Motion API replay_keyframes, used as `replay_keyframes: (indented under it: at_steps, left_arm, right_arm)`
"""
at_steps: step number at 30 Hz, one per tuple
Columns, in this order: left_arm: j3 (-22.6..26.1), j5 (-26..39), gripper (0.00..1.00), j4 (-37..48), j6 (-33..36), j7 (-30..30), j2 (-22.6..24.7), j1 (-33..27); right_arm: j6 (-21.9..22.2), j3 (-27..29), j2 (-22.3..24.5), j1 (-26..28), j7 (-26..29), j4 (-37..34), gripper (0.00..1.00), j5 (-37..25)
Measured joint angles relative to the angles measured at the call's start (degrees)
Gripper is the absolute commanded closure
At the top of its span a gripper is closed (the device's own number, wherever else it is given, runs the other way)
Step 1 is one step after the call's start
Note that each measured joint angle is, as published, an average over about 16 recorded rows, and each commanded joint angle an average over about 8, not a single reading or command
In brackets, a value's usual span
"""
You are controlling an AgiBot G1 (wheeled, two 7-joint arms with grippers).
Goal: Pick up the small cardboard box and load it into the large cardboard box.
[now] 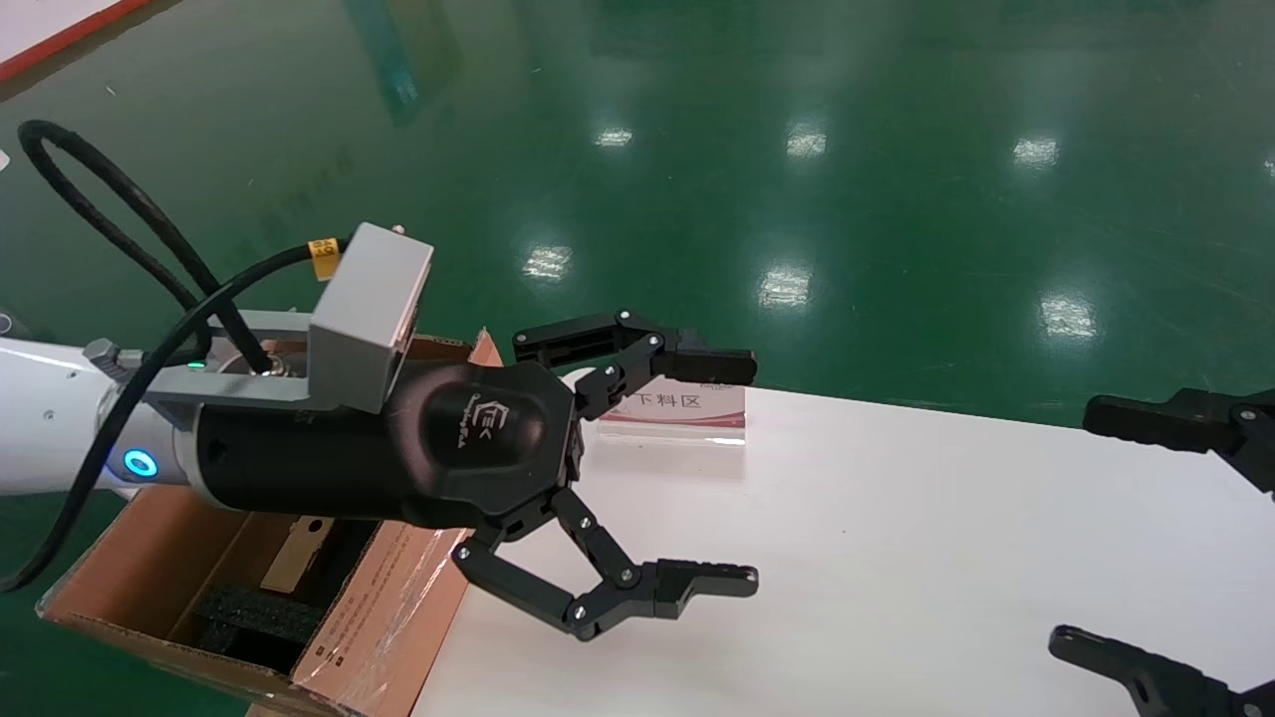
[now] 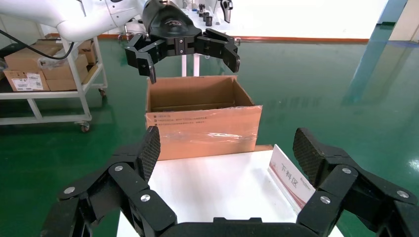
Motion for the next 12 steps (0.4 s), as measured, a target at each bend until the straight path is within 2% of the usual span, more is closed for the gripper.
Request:
replay_keyframes:
  at_steps: [12]
  left_arm:
    - [0.58, 0.23, 0.0, -0.04, -0.17, -0.16, -0.07, -0.49]
  right_arm:
    - [0.0, 0.0, 0.0, 0.0, 0.0, 0.0, 0.0, 0.0]
